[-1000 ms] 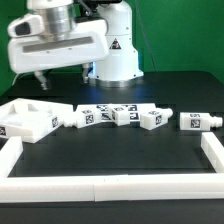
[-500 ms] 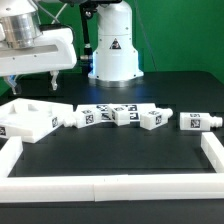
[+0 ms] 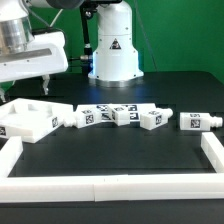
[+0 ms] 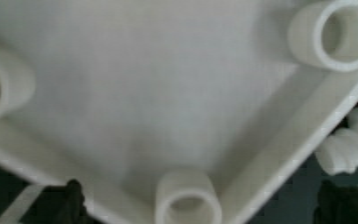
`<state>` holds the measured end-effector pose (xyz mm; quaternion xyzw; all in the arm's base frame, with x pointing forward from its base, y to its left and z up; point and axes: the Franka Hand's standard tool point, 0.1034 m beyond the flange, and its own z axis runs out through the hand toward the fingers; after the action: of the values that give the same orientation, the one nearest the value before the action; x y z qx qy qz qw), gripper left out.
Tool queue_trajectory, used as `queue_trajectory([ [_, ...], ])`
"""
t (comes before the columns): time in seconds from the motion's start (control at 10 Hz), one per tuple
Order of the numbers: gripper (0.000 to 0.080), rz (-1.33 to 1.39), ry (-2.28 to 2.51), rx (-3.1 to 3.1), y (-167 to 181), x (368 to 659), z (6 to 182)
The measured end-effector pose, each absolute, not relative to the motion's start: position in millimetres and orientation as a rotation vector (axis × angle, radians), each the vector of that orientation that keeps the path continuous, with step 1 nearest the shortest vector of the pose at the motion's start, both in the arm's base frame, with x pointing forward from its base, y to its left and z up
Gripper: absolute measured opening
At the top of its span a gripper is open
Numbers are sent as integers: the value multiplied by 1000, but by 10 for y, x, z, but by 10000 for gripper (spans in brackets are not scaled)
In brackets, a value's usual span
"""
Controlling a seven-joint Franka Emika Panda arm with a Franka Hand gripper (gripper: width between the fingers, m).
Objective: Assemble one leg
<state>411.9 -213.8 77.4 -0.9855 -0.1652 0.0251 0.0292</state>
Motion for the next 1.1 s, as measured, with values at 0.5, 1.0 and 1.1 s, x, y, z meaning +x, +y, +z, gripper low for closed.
queue_trajectory([
  [0.5,648,15,-748,-3010,-2055,4109,778],
  [1.0,648,15,-1556,-2756,-2368,4342,534],
  [1.1,648,42,-1510,-2747,-2337,4271,469],
])
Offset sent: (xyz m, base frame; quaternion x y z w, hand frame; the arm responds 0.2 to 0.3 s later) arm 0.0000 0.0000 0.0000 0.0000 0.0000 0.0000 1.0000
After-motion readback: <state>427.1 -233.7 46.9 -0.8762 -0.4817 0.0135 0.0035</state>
